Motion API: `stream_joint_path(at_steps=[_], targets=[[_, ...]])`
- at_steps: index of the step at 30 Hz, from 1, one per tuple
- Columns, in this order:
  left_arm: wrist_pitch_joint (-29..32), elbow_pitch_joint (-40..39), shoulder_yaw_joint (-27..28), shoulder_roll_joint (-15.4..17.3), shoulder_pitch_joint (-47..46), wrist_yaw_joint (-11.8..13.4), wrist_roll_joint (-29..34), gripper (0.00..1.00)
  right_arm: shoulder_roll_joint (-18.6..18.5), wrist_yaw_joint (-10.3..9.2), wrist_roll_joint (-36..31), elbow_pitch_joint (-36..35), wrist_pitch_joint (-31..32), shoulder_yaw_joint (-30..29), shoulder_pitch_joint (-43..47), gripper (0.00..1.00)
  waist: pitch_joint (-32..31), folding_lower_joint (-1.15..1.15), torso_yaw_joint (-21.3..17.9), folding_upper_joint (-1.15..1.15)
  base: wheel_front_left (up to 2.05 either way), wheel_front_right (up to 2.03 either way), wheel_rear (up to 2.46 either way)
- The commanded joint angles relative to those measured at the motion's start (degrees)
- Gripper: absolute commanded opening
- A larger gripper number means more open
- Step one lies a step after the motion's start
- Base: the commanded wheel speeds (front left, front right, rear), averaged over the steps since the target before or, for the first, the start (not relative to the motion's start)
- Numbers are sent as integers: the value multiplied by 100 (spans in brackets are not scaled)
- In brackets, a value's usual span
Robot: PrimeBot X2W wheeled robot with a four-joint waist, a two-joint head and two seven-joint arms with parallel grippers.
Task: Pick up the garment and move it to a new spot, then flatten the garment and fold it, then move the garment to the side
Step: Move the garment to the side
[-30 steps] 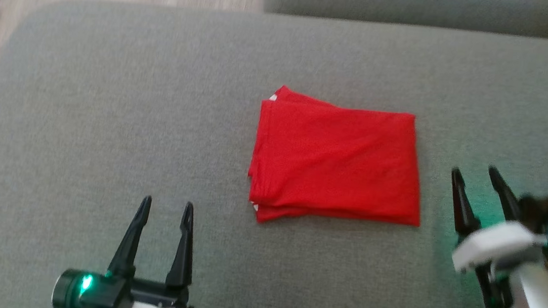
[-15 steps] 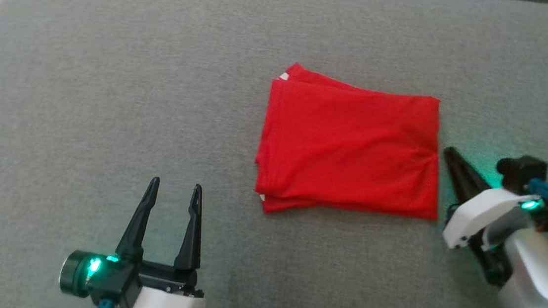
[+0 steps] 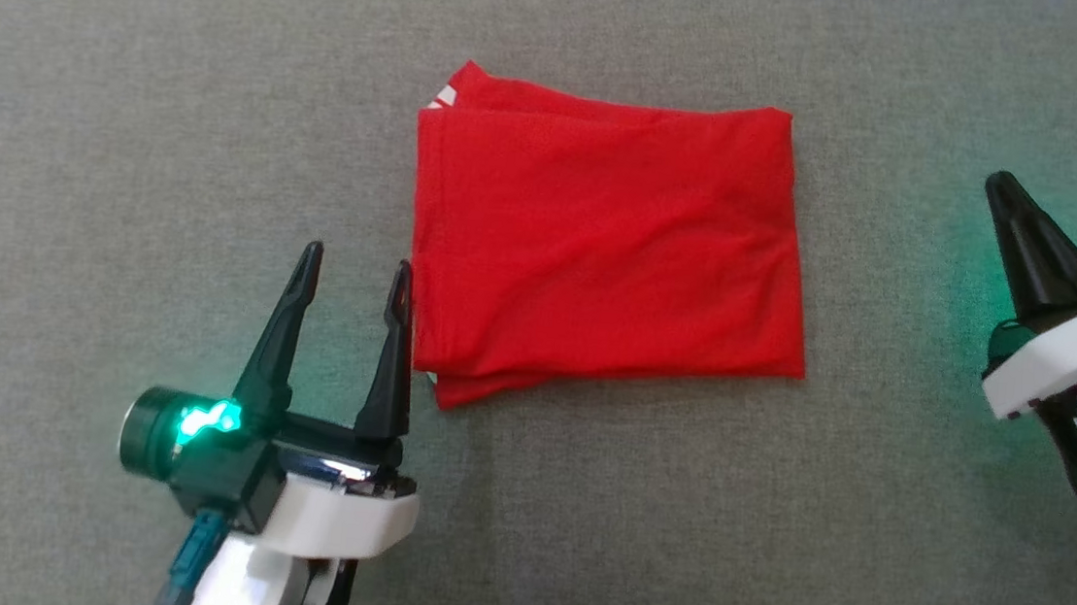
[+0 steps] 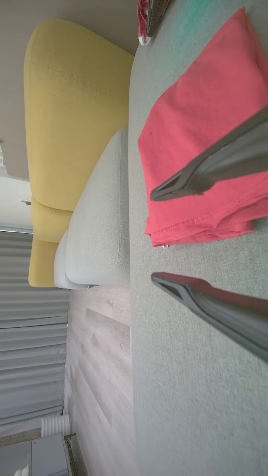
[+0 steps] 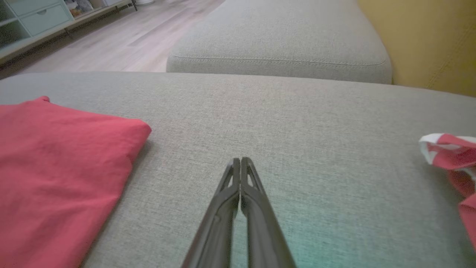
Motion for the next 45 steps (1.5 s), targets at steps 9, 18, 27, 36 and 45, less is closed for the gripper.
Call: stream_joint_path(at_steps=[9,18,27,36,45], targets=[[-29,-53,116,-14,43,-3,92,100,358,37,1104,-395,535,455,503,100,-323,-2,423,0,0,0,0],[-29,-43,-11,-14,273,72,-14,100,637,37,2237,345,1057,760,512,97,-661,-2,1023,0,0,0,0],[-29,-68,14,-14,395,131,-65,100,426,37,2535,368,1045,1020,424,0,-731,-2,1108,0,0,0,0],[-29,-204,125,-14,303,170,-29,100,-472,37,2076,194,733,889,240,0,-432,-2,512,0,0,0,0],[-29,-240,218,-14,-117,35,100,100,-2005,37,1617,-468,1143,93,-46,0,174,-2,-407,0,0,0,0]])
